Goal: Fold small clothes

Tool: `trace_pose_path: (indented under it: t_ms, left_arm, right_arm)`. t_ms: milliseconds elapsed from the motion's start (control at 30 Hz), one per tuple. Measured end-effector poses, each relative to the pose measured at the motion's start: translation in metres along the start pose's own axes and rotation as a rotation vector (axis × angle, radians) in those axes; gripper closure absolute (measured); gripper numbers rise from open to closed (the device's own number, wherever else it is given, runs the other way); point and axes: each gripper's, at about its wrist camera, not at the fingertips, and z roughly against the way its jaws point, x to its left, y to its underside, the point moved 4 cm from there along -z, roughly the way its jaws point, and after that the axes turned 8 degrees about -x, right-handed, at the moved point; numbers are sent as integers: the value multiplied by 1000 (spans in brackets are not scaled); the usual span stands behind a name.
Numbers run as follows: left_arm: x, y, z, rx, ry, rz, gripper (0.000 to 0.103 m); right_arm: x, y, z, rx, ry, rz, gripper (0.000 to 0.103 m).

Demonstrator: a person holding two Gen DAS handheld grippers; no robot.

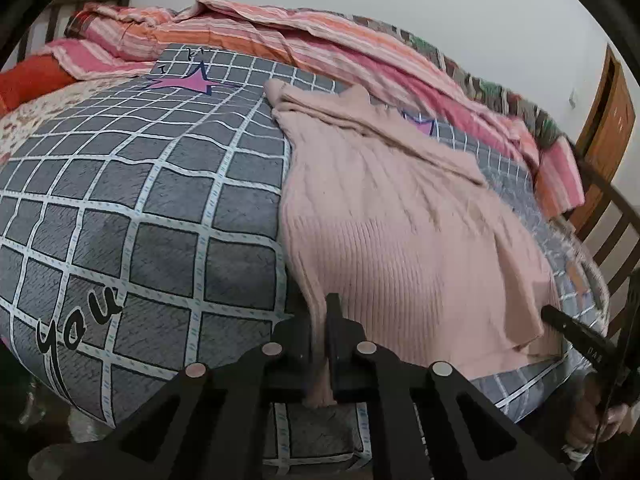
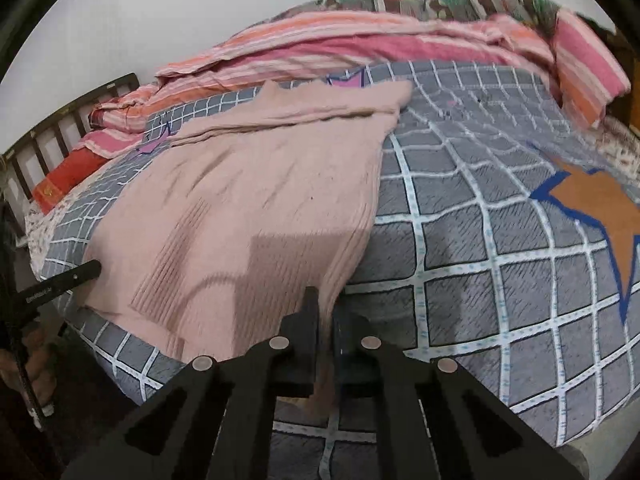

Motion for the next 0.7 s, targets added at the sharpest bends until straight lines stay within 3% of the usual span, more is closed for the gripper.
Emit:
trace_pose_path:
  t_ms: [100, 200, 333, 500, 700]
  left_arm:
    - [19, -9, 12, -49, -7, 76, 97]
    - [26, -4, 8, -14, 12, 116, 97]
    - [11, 0, 3, 4, -12, 32, 95]
    - [7, -9, -7, 18, 16, 58, 74]
    - [2, -10, -10, 31, 40, 70, 74]
  right_arm:
    - [-21, -8, 20, -82, 23, -92, 99]
    - [-44, -3, 24, -65, -2, -224, 99]
    - [-32, -2, 18, -39, 20, -162, 97]
    - [-27, -6, 8, -16, -3, -152, 80]
    - [-28, -3, 1, 17, -27, -177, 76]
